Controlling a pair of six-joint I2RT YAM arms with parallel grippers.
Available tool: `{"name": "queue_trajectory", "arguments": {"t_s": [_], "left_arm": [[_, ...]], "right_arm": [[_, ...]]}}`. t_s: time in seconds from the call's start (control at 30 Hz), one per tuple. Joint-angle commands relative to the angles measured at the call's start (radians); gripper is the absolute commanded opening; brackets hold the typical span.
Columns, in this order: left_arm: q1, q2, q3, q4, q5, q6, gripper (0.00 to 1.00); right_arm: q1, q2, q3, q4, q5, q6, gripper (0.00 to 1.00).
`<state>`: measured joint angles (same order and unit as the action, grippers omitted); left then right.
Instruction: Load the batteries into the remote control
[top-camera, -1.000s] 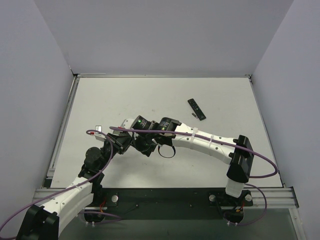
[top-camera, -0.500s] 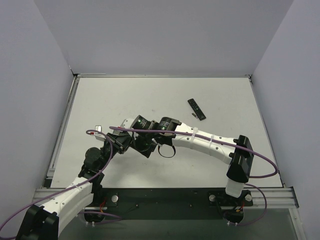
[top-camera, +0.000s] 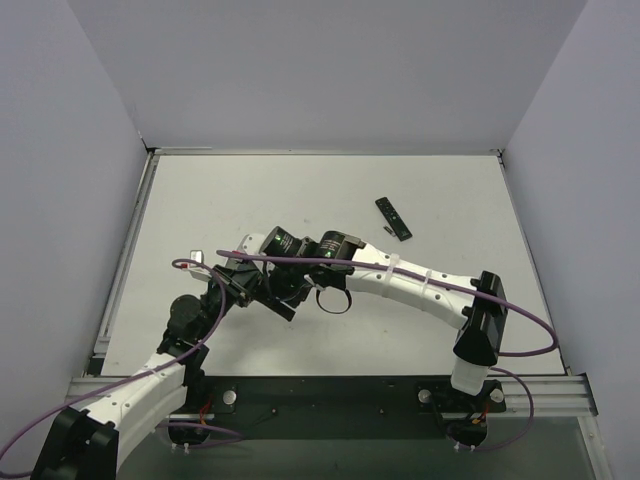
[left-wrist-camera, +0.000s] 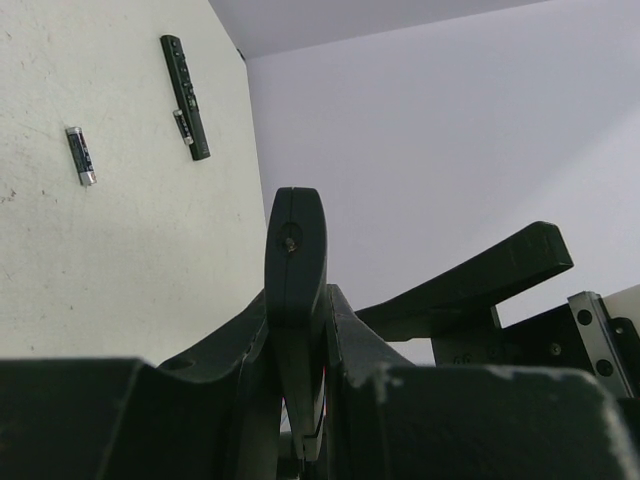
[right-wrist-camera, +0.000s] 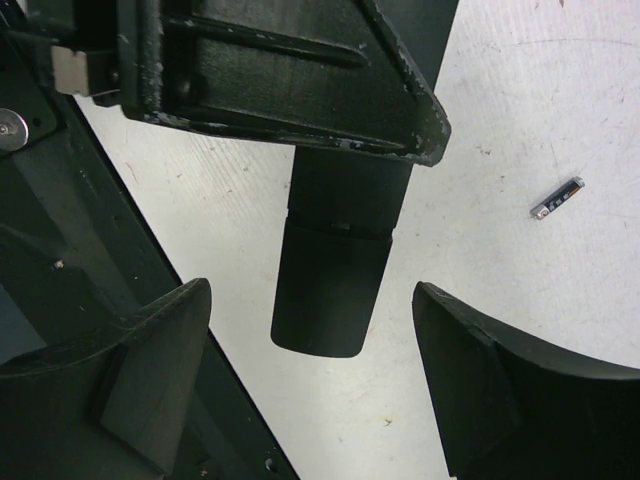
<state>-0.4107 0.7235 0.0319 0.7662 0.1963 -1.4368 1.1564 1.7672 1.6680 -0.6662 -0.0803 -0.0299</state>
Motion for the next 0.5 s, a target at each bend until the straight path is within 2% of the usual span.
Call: {"name": "queue_trajectory", "arguments": {"t_s": [0.0, 0.23, 0.47], "left_arm": [[-0.004, 0.008, 0.023, 0.073, 0.026, -0.008, 0.0], [-0.004, 0.033, 0.045, 0.052, 0.071, -0.013, 0.0], [-0.002, 0.085, 0.106, -0.01, 0.173, 0.0, 0.0]], "right_arm": [[0.014, -0.063, 0.041, -0.03, -0.018, -0.028, 0.78], [0.002, -0.204, -0.04, 0.025, -0.163, -0.128, 0.8], [0.003, -0.373, -0.269, 0.206, -0.216, -0.277, 0.74]]}}
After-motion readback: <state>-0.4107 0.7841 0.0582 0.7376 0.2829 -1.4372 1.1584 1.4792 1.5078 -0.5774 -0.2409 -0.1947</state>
